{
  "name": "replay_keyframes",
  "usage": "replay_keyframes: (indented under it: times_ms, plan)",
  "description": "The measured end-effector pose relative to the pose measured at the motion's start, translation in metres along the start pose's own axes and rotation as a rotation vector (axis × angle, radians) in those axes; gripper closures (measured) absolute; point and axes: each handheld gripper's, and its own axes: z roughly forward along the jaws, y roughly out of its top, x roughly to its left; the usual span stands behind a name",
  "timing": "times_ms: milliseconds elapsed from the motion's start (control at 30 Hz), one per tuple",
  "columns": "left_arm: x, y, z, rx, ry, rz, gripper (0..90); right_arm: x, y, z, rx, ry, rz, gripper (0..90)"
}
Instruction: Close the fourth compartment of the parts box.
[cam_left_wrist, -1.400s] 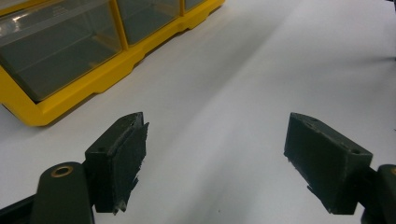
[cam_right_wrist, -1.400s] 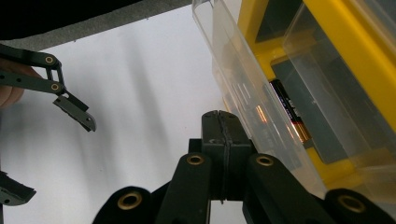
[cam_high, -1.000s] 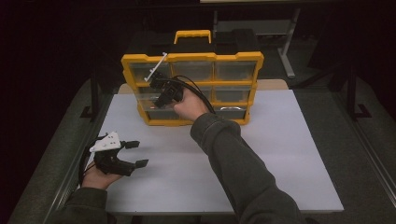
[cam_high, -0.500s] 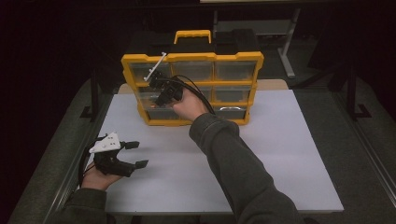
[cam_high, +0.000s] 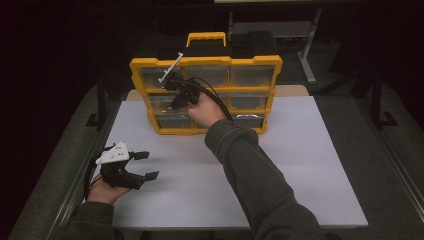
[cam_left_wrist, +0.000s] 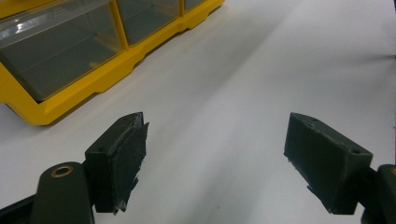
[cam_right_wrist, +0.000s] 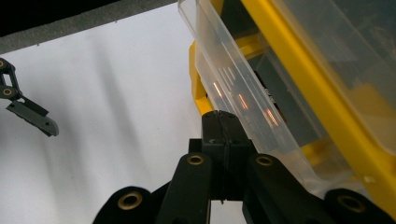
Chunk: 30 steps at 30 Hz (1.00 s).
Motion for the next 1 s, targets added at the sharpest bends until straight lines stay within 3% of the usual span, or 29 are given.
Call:
replay_keyframes:
  times_ms: [467,1000]
  plan:
    - [0.0003,0.0001,-0.0002,0.002,0.0,0.005,20.4,-0.0043,-0.0014,-0.001,-0.021,-0.037,0.026,89.1]
    - [0.0,-0.0002,0.0002,-0.001,0.001,0.006,20.4,-0.0063,-0.0027,0.002,-0.042,-0.071,0.025,89.2]
